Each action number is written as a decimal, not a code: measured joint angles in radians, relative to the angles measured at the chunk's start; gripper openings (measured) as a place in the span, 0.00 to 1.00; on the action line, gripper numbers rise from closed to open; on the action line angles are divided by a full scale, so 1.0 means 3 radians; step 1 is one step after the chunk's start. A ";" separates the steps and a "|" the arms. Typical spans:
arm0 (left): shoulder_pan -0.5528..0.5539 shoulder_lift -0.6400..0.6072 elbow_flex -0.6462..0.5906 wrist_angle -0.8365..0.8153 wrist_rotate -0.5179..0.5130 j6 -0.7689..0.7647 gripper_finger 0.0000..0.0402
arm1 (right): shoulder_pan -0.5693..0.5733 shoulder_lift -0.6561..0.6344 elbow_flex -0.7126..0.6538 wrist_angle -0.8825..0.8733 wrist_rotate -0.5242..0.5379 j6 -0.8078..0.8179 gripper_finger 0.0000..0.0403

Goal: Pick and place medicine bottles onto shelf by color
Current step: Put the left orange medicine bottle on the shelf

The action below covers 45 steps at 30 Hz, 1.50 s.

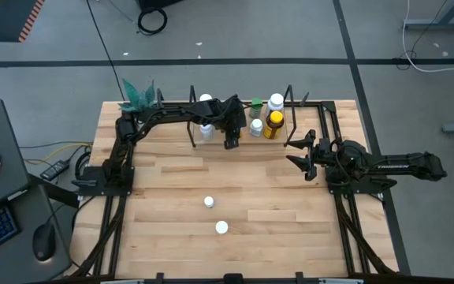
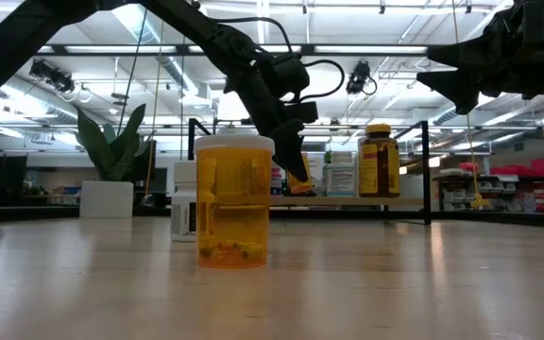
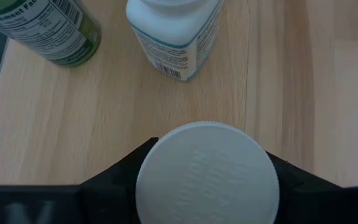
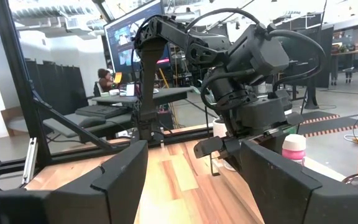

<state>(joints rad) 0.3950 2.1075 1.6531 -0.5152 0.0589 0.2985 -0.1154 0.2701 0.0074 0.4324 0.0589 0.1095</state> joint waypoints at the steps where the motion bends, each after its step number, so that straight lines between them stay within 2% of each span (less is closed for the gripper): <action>1: 0.0000 0.0000 0.0000 -0.0002 0.0001 0.0000 0.50 | 0.0000 0.0001 0.0000 0.0000 0.0000 -0.0001 0.66; 22: 0.0005 0.0000 0.0041 0.0138 -0.0005 0.0084 0.50 | 0.0000 -0.0001 0.0000 0.0000 0.0000 0.0000 0.66; 30: 0.0051 0.0001 0.0041 -0.0009 -0.0003 0.0089 0.50 | 0.0000 0.0000 0.0000 0.0000 0.0000 -0.0001 0.66; 36: 0.0048 0.0005 0.0041 -0.0133 0.0141 0.0088 0.49 | 0.0000 0.0000 0.0000 0.0000 0.0000 -0.0001 0.66; 45: -0.0004 0.0119 0.0049 -0.0079 0.0161 0.0103 0.50 | 0.0000 0.0001 0.0000 0.0000 0.0000 -0.0001 0.66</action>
<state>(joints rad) 0.3939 2.1431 1.6677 -0.5390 0.1073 0.3294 -0.1154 0.2703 0.0074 0.4324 0.0589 0.1093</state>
